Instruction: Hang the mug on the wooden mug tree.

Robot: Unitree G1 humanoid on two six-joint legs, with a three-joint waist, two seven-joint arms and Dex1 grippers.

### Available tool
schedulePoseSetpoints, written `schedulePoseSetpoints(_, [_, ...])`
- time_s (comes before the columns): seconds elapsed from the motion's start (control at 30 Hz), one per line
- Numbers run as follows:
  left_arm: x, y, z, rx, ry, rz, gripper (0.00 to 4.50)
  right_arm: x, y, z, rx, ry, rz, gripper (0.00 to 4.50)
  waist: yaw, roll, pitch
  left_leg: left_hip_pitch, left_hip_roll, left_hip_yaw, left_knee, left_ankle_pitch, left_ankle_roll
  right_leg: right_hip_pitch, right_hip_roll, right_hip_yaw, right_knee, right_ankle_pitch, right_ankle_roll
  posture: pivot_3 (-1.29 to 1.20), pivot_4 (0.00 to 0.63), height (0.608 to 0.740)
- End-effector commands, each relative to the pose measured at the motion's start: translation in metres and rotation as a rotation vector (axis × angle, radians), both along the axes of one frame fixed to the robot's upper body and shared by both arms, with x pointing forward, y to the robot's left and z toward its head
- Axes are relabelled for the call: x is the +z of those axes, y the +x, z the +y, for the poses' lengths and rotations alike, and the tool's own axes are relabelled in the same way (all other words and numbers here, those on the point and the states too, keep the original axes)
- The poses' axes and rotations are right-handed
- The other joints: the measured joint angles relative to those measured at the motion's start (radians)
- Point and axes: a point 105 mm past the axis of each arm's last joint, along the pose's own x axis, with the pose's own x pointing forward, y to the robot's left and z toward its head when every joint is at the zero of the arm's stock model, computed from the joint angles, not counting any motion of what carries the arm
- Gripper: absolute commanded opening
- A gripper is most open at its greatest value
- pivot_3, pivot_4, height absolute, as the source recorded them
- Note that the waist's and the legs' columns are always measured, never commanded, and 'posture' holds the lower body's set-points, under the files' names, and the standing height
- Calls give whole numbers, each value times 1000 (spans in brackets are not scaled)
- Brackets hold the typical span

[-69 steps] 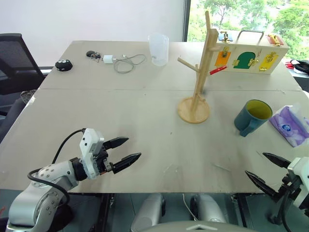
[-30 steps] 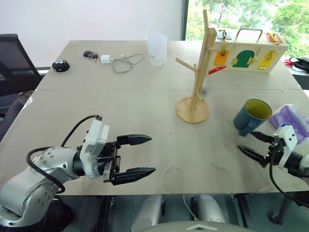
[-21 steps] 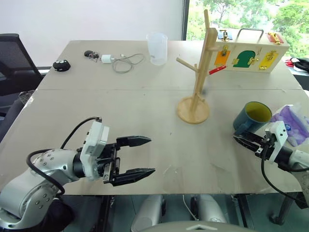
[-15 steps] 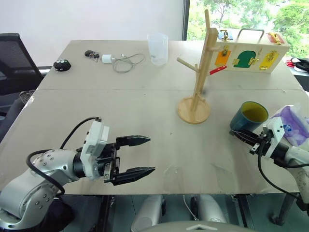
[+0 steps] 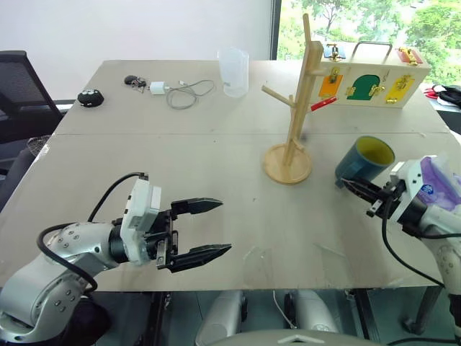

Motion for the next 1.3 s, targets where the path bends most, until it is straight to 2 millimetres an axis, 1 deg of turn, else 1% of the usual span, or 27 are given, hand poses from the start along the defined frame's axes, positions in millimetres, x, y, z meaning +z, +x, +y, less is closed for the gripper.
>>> schedulePoseSetpoints(0.03, [9,5,-4,28,-12,-104,4500,42,-2,4,47,-11,-110,59,1,0,0,0,0,0,0,0,0,0,0,0,0,0,0,0,150,740])
schedulePoseSetpoints(0.1, [10,11,-4,72,-1,-164,4500,52,0,5,70,-30,-122,59,2,0,0,0,0,0,0,0,0,0,0,0,0,0,0,0,150,740])
schedulePoseSetpoints(0.2, [16,17,-1,122,-108,-194,4500,69,6,8,125,-87,-150,59,0,0,0,-1,-1,0,0,0,0,0,0,0,-1,0,0,0,150,740])
schedulePoseSetpoints(0.27, [15,14,0,88,-115,-183,4500,81,10,10,168,-120,-167,59,-2,0,1,-1,-1,0,0,0,0,0,0,0,-1,0,0,0,150,740])
schedulePoseSetpoints(0.4, [18,11,10,96,-169,-190,4500,102,22,14,251,-164,-188,59,-9,0,1,-1,0,0,0,0,0,-1,0,0,-1,0,0,0,150,740])
schedulePoseSetpoints(0.5, [21,7,15,108,-198,-216,4500,112,31,15,292,-193,-192,59,-19,0,1,-2,0,1,0,0,0,-1,-1,0,-1,0,0,0,150,740])
schedulePoseSetpoints(0.77, [21,-1,28,186,-237,-222,4500,115,50,19,397,-309,-182,59,-24,0,2,-4,0,2,0,0,0,-5,-1,1,-1,0,0,0,150,740])
schedulePoseSetpoints(0.97, [15,-6,32,216,-241,-210,4500,119,60,32,456,-324,-194,59,-25,0,2,-4,0,2,0,0,0,-5,-1,1,-1,0,0,0,150,740])
schedulePoseSetpoints(1.1, [13,-6,33,229,-243,-207,4500,114,67,47,492,-346,-186,59,-25,0,2,-4,0,2,-1,0,0,-6,-1,1,-1,0,0,0,150,740])
schedulePoseSetpoints(1.23, [15,-5,29,233,-246,-210,4500,102,69,60,544,-381,-148,59,-23,0,2,-5,0,2,-1,0,0,-6,-1,1,-1,0,0,0,150,740])
schedulePoseSetpoints(1.3, [17,-4,29,244,-248,-213,4500,103,65,61,570,-380,-141,593,-21,0,2,-5,0,2,-1,0,0,-7,-1,1,-1,0,0,0,150,740])
